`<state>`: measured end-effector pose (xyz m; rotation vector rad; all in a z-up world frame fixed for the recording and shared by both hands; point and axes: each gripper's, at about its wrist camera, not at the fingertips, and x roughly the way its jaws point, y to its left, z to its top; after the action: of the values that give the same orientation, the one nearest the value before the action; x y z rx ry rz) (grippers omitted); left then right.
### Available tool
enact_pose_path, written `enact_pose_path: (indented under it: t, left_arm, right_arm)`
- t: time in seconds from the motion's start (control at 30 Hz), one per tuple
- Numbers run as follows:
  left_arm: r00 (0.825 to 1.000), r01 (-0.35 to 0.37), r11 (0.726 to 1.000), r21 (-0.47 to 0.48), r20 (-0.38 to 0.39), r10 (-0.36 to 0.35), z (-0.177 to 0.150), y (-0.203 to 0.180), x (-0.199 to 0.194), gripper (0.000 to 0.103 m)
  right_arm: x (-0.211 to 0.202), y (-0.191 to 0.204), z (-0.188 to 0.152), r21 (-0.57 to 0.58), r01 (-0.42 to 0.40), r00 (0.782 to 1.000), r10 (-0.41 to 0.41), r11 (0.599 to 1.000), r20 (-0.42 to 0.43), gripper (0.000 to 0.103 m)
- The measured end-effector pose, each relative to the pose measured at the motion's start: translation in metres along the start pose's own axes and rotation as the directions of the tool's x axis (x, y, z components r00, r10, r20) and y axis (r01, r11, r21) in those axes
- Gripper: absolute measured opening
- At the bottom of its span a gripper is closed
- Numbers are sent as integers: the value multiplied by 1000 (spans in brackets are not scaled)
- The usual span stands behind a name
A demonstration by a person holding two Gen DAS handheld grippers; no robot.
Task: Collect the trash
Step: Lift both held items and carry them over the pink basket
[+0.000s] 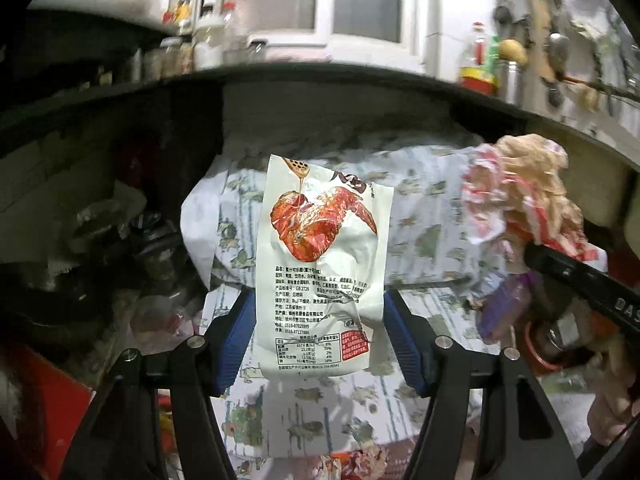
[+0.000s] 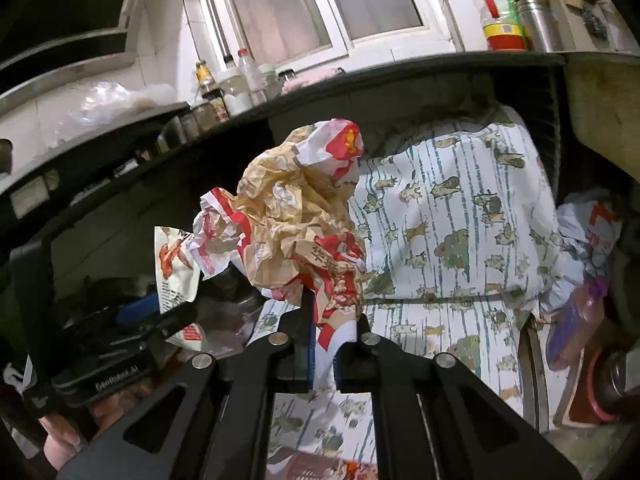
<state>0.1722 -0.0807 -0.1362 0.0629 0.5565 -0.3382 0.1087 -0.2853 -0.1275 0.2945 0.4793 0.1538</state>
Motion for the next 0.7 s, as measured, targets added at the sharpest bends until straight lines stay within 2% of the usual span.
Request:
enact_pose_path:
  t: [0.13, 0.27, 0.4, 0.5, 0.57, 0.6, 0.63, 0.7]
  left_arm:
    - [998, 46, 998, -31, 31, -45, -9, -9, -38, 66]
    - [996, 92, 994, -59, -2, -92, -25, -13, -53, 66]
    - [999, 40, 999, -32, -15, -40, -42, -21, -53, 66]
    - [999, 30, 999, -33, -38, -31, -59, -21, -40, 66]
    - [998, 14, 999, -39, -63, -16, -74, -18, -24, 66]
    - [995, 5, 999, -49, -100, -10, -82, -16, -9, 66]
    - [990, 3, 998, -61, -137, -12, -88, -13, 4, 66]
    - [974, -3, 997, -76, -225, -14, -99, -7, 30, 66]
  right_arm:
    - [-32, 6, -16, 29, -16, 1000, 15, 999, 22, 6]
    - [-44, 8, -41, 51, -27, 999, 28, 998, -19, 6]
    - [-38, -2, -68, 72, 6, 998, -1, 997, -70, 6]
    - [-20, -12, -89, 74, 39, 988, -27, 997, -149, 6]
    - [-1, -18, -107, 53, 38, 973, -25, 998, -229, 6]
    - [10, -19, -116, 28, 14, 961, -6, 999, -277, 6]
    - [22, -20, -125, 1, -16, 945, 15, 1000, -326, 6]
    - [45, -25, -145, -34, -8, 896, -8, 999, -444, 6]
